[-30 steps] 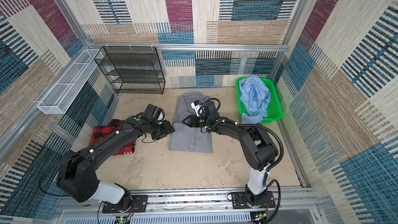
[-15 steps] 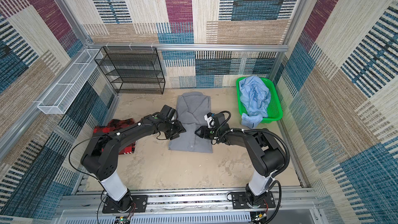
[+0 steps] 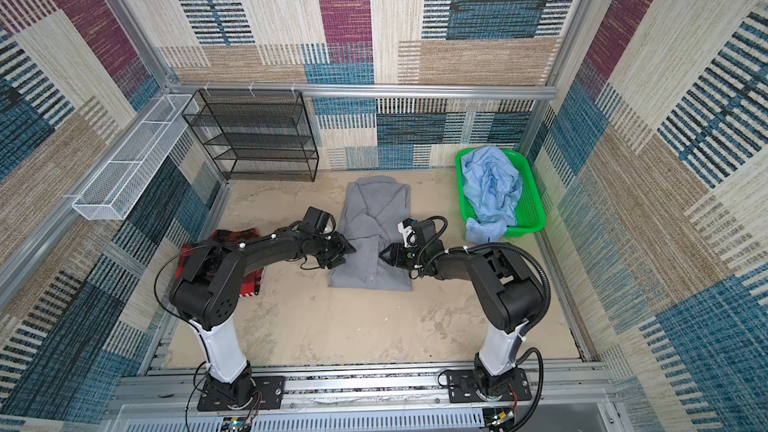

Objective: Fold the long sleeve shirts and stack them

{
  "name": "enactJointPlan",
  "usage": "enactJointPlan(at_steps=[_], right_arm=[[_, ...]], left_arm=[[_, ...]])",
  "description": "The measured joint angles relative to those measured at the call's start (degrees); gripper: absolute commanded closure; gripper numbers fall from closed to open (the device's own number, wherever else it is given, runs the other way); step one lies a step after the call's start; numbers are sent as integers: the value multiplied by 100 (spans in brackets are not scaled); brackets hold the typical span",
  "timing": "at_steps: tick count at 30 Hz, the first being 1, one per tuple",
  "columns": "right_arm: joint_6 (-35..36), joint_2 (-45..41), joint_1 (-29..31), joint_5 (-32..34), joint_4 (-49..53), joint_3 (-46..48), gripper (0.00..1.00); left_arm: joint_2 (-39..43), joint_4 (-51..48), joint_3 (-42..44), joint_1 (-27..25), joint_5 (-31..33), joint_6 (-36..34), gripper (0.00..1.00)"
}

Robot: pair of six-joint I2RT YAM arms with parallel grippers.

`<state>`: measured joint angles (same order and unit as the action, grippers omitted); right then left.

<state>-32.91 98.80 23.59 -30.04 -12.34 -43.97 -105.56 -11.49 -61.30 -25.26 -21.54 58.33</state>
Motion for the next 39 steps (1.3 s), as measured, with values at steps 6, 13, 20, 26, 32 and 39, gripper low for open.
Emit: enactJointPlan(at_steps=[6,13,20,26,32,39], right_arm=[[107,-1158,7,-9,160,170,44],[-417,-1513,881,-796,-275,863,44],[-994,-1014,1416,-940,-935,1362,44],[-1152,-142,1421,-1080,-1386,1364,45],[-1370,107,1421,-1235,-2332,1624,45],[-890,-1165,1349,-428,-262,669,44]], left_arm=[[1062,-822,540,11,350,20,41],[2199,-1248,481,-136,662,177,41],[2586,-693,1412,-835,782,855,40],[1956,376,2197,-957,614,1405,41],[2079,1650,2822,-975,463,1694,40],[2953,-463,1360,-973,1126,1298,38]])
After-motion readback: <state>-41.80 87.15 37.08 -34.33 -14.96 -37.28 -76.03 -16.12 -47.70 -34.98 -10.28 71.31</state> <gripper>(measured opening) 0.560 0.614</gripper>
